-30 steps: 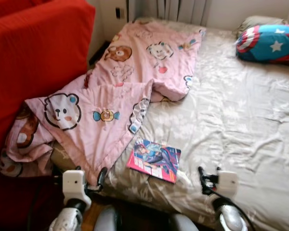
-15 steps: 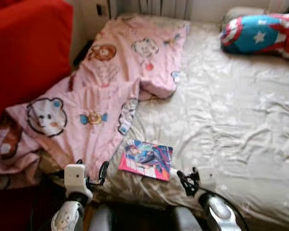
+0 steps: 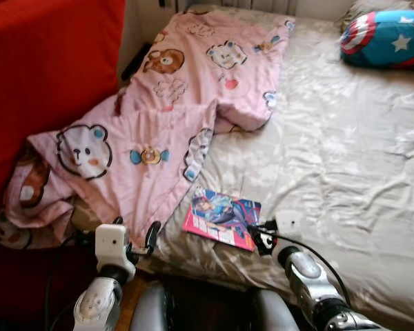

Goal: Clean up the room

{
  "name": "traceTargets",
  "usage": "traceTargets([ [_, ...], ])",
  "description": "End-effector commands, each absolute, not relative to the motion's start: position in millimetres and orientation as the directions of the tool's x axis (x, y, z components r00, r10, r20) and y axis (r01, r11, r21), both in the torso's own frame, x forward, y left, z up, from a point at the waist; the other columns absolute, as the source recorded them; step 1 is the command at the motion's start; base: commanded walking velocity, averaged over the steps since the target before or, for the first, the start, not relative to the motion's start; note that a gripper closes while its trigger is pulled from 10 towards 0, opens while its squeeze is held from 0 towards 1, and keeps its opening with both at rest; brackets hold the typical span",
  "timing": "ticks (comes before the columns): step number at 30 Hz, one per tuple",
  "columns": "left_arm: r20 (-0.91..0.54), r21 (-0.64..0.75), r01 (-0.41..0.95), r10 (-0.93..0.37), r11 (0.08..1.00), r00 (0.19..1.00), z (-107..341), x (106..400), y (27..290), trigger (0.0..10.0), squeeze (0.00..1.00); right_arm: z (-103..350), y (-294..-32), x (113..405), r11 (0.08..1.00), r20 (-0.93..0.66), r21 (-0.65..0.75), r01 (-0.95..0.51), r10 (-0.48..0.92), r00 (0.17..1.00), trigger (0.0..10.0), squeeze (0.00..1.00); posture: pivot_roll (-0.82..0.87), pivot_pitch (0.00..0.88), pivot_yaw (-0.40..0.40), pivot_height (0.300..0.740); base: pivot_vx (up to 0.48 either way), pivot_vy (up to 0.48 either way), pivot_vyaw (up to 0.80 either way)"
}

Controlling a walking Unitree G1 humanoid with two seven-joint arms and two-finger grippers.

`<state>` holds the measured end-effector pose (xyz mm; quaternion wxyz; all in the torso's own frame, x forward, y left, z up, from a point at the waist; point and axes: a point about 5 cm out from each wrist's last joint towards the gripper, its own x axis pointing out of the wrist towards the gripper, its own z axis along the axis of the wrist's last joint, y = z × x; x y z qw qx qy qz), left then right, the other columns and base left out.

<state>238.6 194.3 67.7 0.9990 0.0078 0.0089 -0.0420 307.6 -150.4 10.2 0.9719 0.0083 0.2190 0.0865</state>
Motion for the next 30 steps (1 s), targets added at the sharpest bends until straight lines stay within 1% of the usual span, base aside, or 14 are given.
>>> traceTargets([
  [1, -0.041, 0.02, 0.081, -0.08, 0.997, 0.996, 68, 225, 197, 10.0, 0.0, 4, -157, 303, 0.991, -0.463, 0.049, -0.121, 0.13, 0.877, 10.0, 1.0, 0.05, 0.344, 0.001, 0.636, 0.0, 0.0, 0.0],
  [2, -0.041, 0.02, 0.081, -0.08, 0.997, 0.996, 68, 225, 197, 10.0, 0.0, 4, -157, 303, 0.991, -0.463, 0.049, -0.121, 0.13, 0.877, 10.0, 1.0, 0.05, 0.344, 0.001, 0.636, 0.0, 0.0, 0.0],
  [3, -0.042, 0.021, 0.078, -0.077, 0.997, 0.996, 70, 220, 198, 10.0, 0.0, 4, -159, 304, 0.993, -0.464, 0.043, -0.113, 0.12, 0.878, 10.0, 0.75, 0.06, 0.363, 0.003, 0.636, 0.0, 0.0, 0.0],
  [4, -0.043, 0.022, 0.078, -0.077, 0.997, 0.996, 71, 217, 198, 10.0, 0.0, 4, -159, 304, 0.993, -0.465, 0.04, -0.11, 0.116, 0.878, 10.0, 0.75, 0.06, 0.363, 0.003, 0.636, 0.0, 0.0, 0.0],
  [5, -0.042, 0.022, 0.076, -0.075, 0.997, 0.996, 75, 214, 198, 10.0, 0.0, 6, -160, 305, 0.994, -0.467, 0.031, -0.103, 0.105, 0.878, 10.0, 0.0, 0.08, 0.405, 0.011, 0.636, 0.0, 0.0, 0.0],
  [6, -0.042, 0.022, 0.076, -0.075, 0.997, 0.996, 75, 214, 198, 10.0, 0.0, 6, -160, 305, 0.994, -0.467, 0.031, -0.103, 0.105, 0.878, 10.0, 0.0, 0.08, 0.405, 0.011, 0.636, 0.0, 0.0, 0.0],
  [10, -0.031, 0.028, 0.078, -0.077, 0.997, 0.997, 89, 202, 197, 10.0, 0.0, 8, -163, 308, 0.997, -0.458, 0.015, -0.081, 0.079, 0.885, 10.0, 0.0, 0.1, 0.453, 0.024, 0.636, 0.0, 0.0, 0.0],
  [13, -0.031, 0.031, 0.081, -0.081, 0.996, 0.996, 92, 201, 196, 10.0, 0.0, 9, -163, 309, 0.997, -0.454, 0.019, -0.075, 0.076, 0.888, 10.0, 0.0, 0.1, 0.453, 0.024, 0.636, 0.0, 0.0, 0.0],
  [14, -0.028, 0.035, 0.086, -0.085, 0.996, 0.996, 95, 199, 196, 10.0, 0.0, 10, -162, 310, 0.997, -0.452, 0.022, -0.07, 0.073, 0.889, 10.0, 0.0, 0.12, 0.479, 0.031, 0.636, 0.0, 0.0, 0.0],
  [15, -0.029, 0.039, 0.09, -0.089, 0.995, 0.996, 99, 197, 195, 10.0, 0.0, 11, -161, 311, 0.998, -0.45, 0.03, -0.063, 0.07, 0.89, 10.0, 0.0, 0.12, 0.483, 0.032, 0.636, 0.0, 0.0, 0.0],
  [16, -0.038, 0.045, 0.091, -0.089, 0.995, 0.995, 104, 191, 196, 10.0, 0.0, 13, -160, 313, 0.998, -0.444, 0.039, -0.055, 0.067, 0.894, 6.6, 0.0, 0.12, 0.497, 0.034, 0.636, 0.0, 0.0, 0.0],
  [18, -0.048, 0.049, 0.089, -0.087, 0.995, 0.995, 106, 188, 197, 10.0, 0.0, 14, -159, 314, 0.998, -0.439, 0.045, -0.051, 0.066, 0.896, 6.6, 0.0, 0.13, 0.499, 0.035, 0.636, 0.0, 0.0, 0.0],
  [19, -0.055, 0.05, 0.087, -0.084, 0.995, 0.995, 106, 186, 198, 10.0, 0.0, 14, -159, 314, 0.998, -0.436, 0.046, -0.047, 0.062, 0.898, 0.0, 0.0, 0.13, 0.501, 0.035, 0.636, 0.0, 0.0, 0.0],
  [30, -0.099, 0.05, 0.089, -0.084, 0.995, 0.992, 106, 178, 197, 10.0, 0.0, 14, -161, 313, 0.998, -0.432, 0.054, -0.021, 0.043, 0.901, 0.0, 0.0, 0.12, 0.506, 0.038, 0.636, 0.0, 0.0, 0.0],
])
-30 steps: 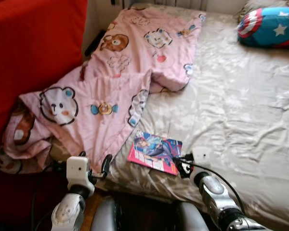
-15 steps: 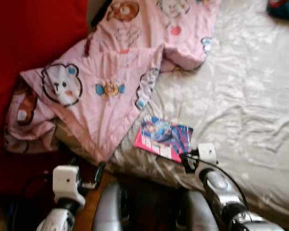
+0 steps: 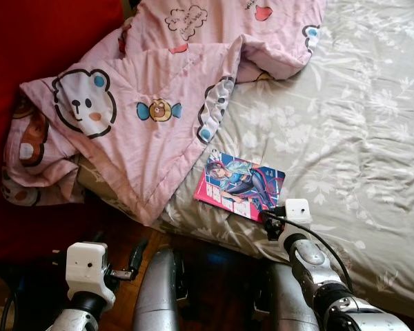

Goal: Clean up the room

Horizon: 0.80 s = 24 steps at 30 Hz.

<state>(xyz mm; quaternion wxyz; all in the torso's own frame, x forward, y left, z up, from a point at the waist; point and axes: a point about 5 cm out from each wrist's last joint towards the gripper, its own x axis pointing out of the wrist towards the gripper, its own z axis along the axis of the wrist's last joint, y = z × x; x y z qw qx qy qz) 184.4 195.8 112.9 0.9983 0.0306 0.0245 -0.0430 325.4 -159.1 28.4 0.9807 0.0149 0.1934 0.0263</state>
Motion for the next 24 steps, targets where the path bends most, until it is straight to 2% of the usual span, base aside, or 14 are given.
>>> traceTargets([
  [1, -0.1, 0.05, 0.089, -0.084, 0.995, 0.991, 107, 178, 197, 10.0, 0.0, 14, -162, 313, 0.998, -0.431, 0.054, -0.02, 0.041, 0.901, 0.0, 0.0, 0.12, 0.506, 0.038, 0.636, 0.0, 0.0, 0.0],
  [13, -0.104, 0.062, 0.107, -0.1, 0.992, 0.99, 106, 185, 194, 10.0, 0.0, 14, -175, 312, 0.999, -0.429, 0.032, -0.006, 0.019, 0.903, 0.0, 0.0, 0.11, 0.467, 0.034, 0.636, 0.0, 0.0, 0.0],
  [24, -0.099, 0.074, 0.123, -0.115, 0.99, 0.988, 98, 199, 191, 10.0, 0.0, 10, -175, 309, 0.999, -0.44, 0.033, -0.007, 0.021, 0.898, 0.0, 0.0, 0.1, 0.397, 0.023, 0.636, 0.0, 0.0, 0.0],
])
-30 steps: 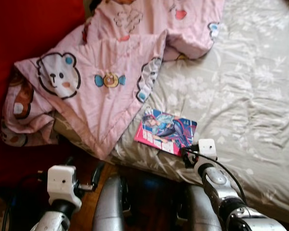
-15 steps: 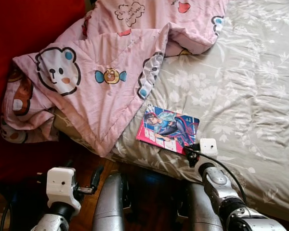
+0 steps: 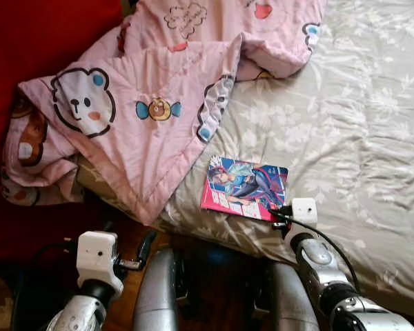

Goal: Clean up the room

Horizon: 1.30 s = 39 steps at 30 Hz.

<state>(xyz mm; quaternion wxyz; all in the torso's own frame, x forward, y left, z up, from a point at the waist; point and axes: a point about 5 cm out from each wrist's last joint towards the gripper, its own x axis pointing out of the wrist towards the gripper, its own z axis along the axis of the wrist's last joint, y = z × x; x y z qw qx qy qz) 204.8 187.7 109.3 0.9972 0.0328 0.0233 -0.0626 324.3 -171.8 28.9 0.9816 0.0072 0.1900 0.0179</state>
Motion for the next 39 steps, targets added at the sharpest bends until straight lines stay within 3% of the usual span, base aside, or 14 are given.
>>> traceTargets([
  [1, -0.099, 0.077, 0.124, -0.117, 0.989, 0.988, 97, 200, 191, 10.0, 0.0, 9, -175, 307, 0.999, -0.446, 0.035, -0.008, 0.023, 0.895, 0.0, 0.0, 0.1, 0.386, 0.02, 0.636, 0.0, 0.0, 0.0],
  [14, -0.095, 0.082, 0.125, -0.117, 0.989, 0.989, 83, 213, 190, 10.0, 0.0, -18, -173, 278, 0.997, -0.516, 0.078, -0.027, 0.064, 0.854, 0.0, 0.0, 0.06, 0.309, 0.004, 0.636, 0.0, 0.0, 0.0],
  [25, -0.068, 0.079, 0.13, -0.124, 0.988, 0.99, 81, 226, 186, 10.0, 0.0, -12, -185, 278, 0.996, -0.436, 0.093, -0.001, 0.042, 0.899, 0.0, 0.0, 0.04, 0.267, -0.009, 0.636, 0.0, 0.0, 0.0],
  [35, -0.048, 0.078, 0.122, -0.119, 0.989, 0.992, 76, 236, 185, 10.0, 0.0, 5, -195, 283, 0.986, -0.268, 0.145, 0.088, -0.046, 0.962, 0.0, 0.0, 0.01, 0.229, -0.018, 0.636, 0.0, 0.0, 0.0],
  [39, -0.092, 0.066, 0.092, -0.086, 0.994, 0.992, 56, 239, 188, 10.0, 0.0, -12, -187, 259, 0.984, -0.292, 0.143, 0.108, -0.062, 0.954, 0.0, 0.0, -0.03, 0.181, -0.018, 0.636, 0.0, 0.0, 0.0],
])
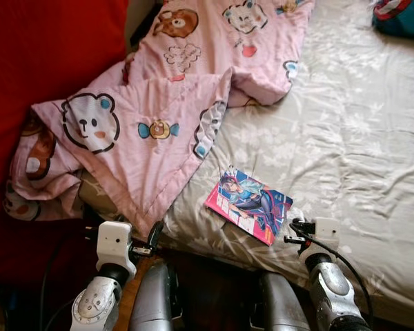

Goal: Clean up the room

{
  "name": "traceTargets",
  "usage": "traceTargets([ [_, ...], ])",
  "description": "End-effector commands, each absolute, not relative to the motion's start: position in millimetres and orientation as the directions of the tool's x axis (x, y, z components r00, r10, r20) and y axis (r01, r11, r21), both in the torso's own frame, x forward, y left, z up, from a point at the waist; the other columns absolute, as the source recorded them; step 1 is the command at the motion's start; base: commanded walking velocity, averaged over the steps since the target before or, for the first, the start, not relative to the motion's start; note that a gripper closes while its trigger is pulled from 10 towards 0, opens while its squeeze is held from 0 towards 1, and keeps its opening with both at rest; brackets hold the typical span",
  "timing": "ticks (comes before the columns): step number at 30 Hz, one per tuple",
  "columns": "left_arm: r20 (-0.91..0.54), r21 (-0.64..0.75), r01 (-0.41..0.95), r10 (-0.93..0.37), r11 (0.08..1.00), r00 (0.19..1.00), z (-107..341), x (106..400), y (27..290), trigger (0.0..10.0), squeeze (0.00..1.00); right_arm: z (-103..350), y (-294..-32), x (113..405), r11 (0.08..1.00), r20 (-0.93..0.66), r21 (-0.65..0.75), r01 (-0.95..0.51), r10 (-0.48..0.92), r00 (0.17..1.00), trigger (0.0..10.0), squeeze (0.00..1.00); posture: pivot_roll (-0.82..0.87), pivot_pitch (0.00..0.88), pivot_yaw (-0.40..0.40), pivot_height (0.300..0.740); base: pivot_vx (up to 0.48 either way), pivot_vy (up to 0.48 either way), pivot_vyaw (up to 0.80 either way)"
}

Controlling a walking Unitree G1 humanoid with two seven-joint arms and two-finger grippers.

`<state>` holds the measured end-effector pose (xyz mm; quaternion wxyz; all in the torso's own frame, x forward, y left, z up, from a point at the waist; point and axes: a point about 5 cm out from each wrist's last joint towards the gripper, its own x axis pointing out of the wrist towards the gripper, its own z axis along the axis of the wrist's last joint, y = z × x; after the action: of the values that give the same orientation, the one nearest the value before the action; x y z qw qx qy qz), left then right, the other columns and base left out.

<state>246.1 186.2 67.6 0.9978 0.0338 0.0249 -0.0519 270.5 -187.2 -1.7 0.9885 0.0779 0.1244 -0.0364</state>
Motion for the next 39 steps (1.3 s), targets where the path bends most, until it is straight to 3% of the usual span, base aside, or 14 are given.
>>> traceTargets([
  [1, -0.121, 0.061, 0.088, -0.08, 0.994, 0.989, 48, 238, 190, 10.0, 0.0, -17, -186, 251, 0.979, -0.294, 0.163, 0.122, -0.07, 0.953, 1.3, 0.0, -0.03, 0.17, -0.018, 0.636, 0.0, 0.0, 0.0],
  [2, -0.132, 0.058, 0.086, -0.078, 0.995, 0.988, 45, 238, 190, 10.0, 0.0, -19, -185, 248, 0.977, -0.295, 0.171, 0.125, -0.07, 0.953, 3.9, 0.0, -0.04, 0.157, -0.018, 0.636, 0.0, 0.0, 0.0],
  [3, -0.164, 0.051, 0.075, -0.066, 0.996, 0.984, 36, 237, 193, 10.0, 0.0, -23, -183, 240, 0.979, -0.296, 0.169, 0.114, -0.06, 0.953, 9.1, 0.0, -0.05, 0.14, -0.018, 0.636, 0.0, 0.0, 0.0],
  [4, -0.177, 0.049, 0.068, -0.058, 0.997, 0.982, 33, 237, 194, 10.0, 0.0, -24, -182, 237, 0.98, -0.3, 0.166, 0.108, -0.054, 0.952, 10.0, 0.0, -0.06, 0.132, -0.017, 0.636, 0.0, 0.0, 0.0],
  [12, -0.298, 0.019, 0.009, -0.003, 1.0, 0.955, 0, 231, 205, 10.0, 0.0, -40, -188, 218, 0.976, -0.378, 0.152, 0.158, -0.091, 0.921, 10.0, 0.0, -0.09, 0.089, -0.022, 0.636, 0.0, 0.0, 0.0],
  [18, -0.391, -0.018, 0.01, -0.016, 1.0, 0.92, -23, 226, 198, 10.0, 0.0, -60, -182, 203, 0.988, -0.538, 0.098, 0.117, -0.047, 0.842, 10.0, 0.0, -0.07, 0.045, -0.033, 0.666, 0.0, 0.0, 0.0],
  [26, -0.524, -0.019, -0.02, 0.007, 1.0, 0.852, -47, 216, 201, 10.0, 0.0, -76, -176, 186, 0.98, -0.662, 0.136, 0.146, -0.019, 0.749, 10.0, 0.0, -0.06, 0.02, -0.026, 0.713, 0.0, 0.0, 0.0],
  [39, -0.654, -0.023, -0.048, 0.021, 0.999, 0.756, -68, 195, 201, 10.0, 0.0, -94, -194, 148, 0.986, -0.786, 0.094, 0.138, -0.012, 0.618, 10.0, 0.0, -0.07, 0.0, -0.015, 0.718, 0.0, 0.0, 0.0],
])
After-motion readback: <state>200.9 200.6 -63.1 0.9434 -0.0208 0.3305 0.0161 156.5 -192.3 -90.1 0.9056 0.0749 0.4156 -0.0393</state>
